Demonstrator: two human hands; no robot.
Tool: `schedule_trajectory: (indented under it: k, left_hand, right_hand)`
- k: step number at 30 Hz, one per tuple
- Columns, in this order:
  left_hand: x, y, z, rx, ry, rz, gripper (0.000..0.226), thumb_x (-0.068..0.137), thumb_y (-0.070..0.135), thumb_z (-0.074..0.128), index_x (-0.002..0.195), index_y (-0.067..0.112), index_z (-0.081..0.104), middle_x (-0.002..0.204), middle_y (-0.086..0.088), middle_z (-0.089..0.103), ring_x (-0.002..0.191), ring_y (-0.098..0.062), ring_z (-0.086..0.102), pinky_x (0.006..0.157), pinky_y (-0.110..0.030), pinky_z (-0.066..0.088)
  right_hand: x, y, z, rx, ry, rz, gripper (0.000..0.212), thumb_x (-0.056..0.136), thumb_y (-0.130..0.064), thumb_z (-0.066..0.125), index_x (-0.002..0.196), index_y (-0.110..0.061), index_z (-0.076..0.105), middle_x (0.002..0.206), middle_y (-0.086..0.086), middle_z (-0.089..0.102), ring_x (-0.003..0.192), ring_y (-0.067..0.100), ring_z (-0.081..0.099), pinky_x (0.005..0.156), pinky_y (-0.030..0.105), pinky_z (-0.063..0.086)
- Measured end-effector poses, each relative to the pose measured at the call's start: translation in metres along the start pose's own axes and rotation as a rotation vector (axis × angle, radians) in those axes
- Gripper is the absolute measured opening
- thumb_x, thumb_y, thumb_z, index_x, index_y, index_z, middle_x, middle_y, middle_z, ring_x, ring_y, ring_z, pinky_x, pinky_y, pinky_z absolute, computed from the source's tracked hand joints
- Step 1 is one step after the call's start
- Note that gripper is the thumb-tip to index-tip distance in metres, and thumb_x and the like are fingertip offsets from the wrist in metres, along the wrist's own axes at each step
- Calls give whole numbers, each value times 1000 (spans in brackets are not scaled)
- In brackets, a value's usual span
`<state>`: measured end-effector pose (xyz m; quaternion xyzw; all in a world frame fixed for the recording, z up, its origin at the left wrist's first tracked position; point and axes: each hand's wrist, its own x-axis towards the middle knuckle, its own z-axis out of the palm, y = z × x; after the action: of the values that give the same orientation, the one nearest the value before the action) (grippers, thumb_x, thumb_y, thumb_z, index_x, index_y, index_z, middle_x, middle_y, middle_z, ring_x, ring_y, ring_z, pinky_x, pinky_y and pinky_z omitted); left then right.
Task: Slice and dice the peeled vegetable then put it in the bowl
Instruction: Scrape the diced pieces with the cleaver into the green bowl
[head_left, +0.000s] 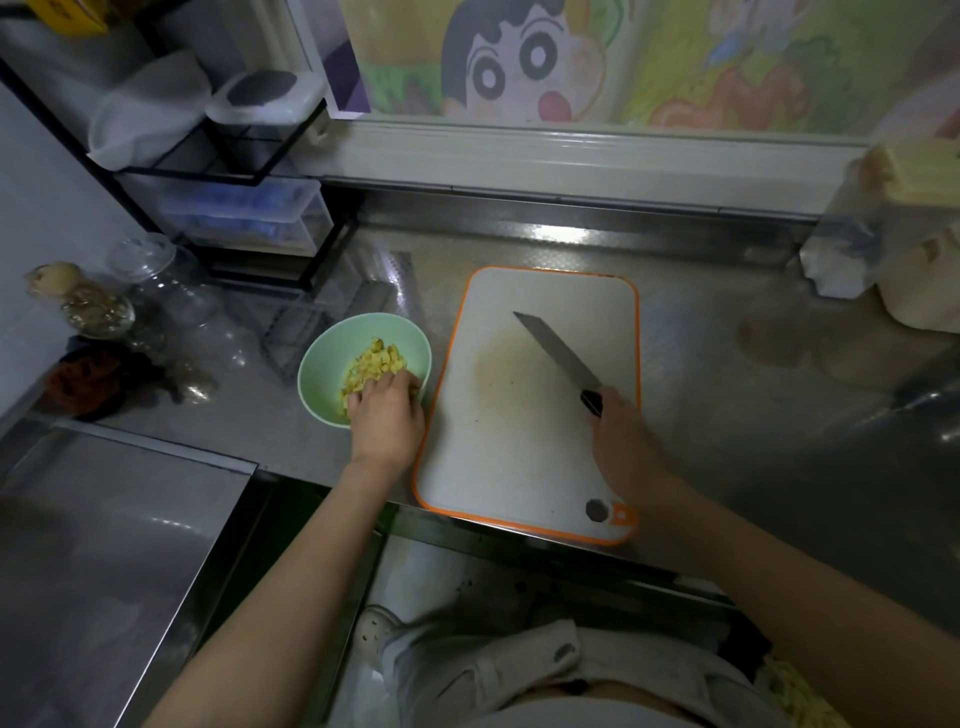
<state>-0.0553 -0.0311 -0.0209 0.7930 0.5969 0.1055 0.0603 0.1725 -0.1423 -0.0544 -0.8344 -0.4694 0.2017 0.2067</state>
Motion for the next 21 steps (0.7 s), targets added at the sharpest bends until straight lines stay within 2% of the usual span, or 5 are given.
schedule_trajectory:
  k: [5, 10, 17, 19, 21]
  left_hand:
    - [-2, 2, 0, 3, 39, 11, 21, 88, 8, 49, 105, 11, 61, 107, -13, 60, 102, -33, 50, 81, -38, 25]
    - [-4, 5, 3, -37, 46, 37, 21, 87, 10, 52, 105, 11, 62, 105, -13, 61, 101, -33, 50, 82, -39, 28]
    - [-29, 22, 18, -203, 65, 280, 33, 76, 18, 32, 91, 3, 58, 87, -17, 53, 78, -36, 54, 66, -42, 46]
    - [-36, 22, 35, -229, -82, 288, 46, 80, 24, 27, 104, 1, 59, 99, -19, 54, 89, -37, 56, 76, -43, 48]
    - [-38, 19, 55, -182, -269, 182, 61, 85, 32, 21, 132, 0, 44, 132, -22, 44, 123, -36, 42, 103, -42, 36]
  right_hand:
    - [-18, -1, 16, -92, -145, -121, 32, 94, -2, 44, 125, -12, 44, 111, 10, 56, 82, 20, 56, 65, 29, 46]
    - [-51, -2, 23, -74, -292, -250, 25, 97, -13, 47, 122, -15, 46, 113, 3, 56, 90, 11, 56, 71, 16, 43]
    - [-53, 11, -10, 287, -61, -22, 17, 100, -23, 40, 115, -16, 47, 88, 1, 58, 71, 17, 58, 64, 28, 51]
    - [-50, 18, -19, 294, 6, 46, 23, 101, -25, 38, 120, -13, 45, 94, 4, 59, 79, 21, 59, 70, 34, 51]
    - [-49, 26, -24, 297, 6, 82, 26, 102, -27, 35, 122, -13, 42, 97, 8, 58, 79, 21, 57, 71, 36, 48]
